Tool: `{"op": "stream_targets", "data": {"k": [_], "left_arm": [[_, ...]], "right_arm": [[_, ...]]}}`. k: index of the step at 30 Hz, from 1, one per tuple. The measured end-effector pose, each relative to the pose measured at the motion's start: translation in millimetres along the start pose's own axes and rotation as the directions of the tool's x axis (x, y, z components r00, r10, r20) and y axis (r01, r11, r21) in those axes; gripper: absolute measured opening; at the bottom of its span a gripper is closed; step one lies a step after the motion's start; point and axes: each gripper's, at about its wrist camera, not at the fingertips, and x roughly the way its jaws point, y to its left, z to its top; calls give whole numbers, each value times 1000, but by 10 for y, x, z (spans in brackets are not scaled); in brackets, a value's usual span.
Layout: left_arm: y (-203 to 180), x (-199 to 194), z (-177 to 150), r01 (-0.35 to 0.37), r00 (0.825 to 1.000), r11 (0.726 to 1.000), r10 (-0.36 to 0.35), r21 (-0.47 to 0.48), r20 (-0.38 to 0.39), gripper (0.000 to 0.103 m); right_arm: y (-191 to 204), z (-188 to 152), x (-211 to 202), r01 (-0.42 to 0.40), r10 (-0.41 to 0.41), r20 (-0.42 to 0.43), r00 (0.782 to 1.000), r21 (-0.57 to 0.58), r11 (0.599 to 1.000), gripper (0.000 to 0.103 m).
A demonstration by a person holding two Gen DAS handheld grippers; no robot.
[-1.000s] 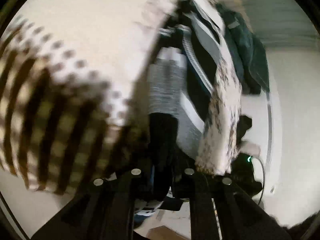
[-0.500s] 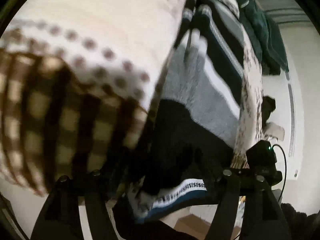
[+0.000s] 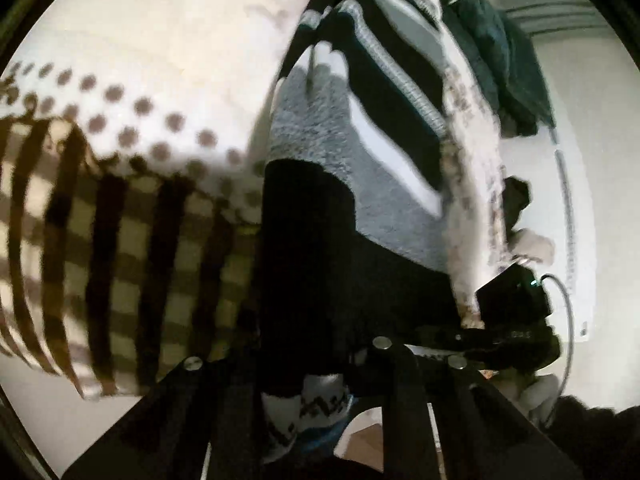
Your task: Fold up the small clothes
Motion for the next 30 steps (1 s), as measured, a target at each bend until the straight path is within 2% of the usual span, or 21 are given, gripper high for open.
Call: {"op": "stream_targets", "data": {"k": [5, 9, 12, 15, 18, 23, 28, 30], "left_arm": [[-351, -270, 56, -17, 999, 999, 15, 37, 49, 11], [-697, -385, 160, -92, 993, 990, 82, 111, 90, 11], [-839, -470, 321, -96, 989, 987, 80, 125, 123, 11], [-985, -502, 582, -89, 983, 987, 66, 132, 169, 11], [-1130, -499, 902, -76, 977, 985, 43, 153, 208, 11], [-1319, -384, 1695, -44, 964, 985, -2, 169, 266, 11], [-1332, -156, 2537, 21, 952, 992, -59, 126, 300, 13], [-1320, -29, 2885, 61, 951, 992, -92, 115, 294, 15]], "right_arm": [[315, -80, -287, -1, 4, 62, 998, -47, 999, 11], [809, -90, -353, 114, -97, 129, 987, -134, 984, 11], [1188, 29, -437, 175, -142, 187, 972, -172, 970, 11], [1534, 289, -515, 181, -132, 233, 963, -203, 962, 11], [1822, 664, -668, 189, -121, 279, 953, -231, 954, 11], [2197, 1423, -858, 195, -97, 355, 930, -250, 948, 11], [2586, 2463, -992, 190, -80, 422, 903, -226, 956, 11], [2597, 2803, -1099, 159, -54, 439, 897, -206, 966, 11]]}}
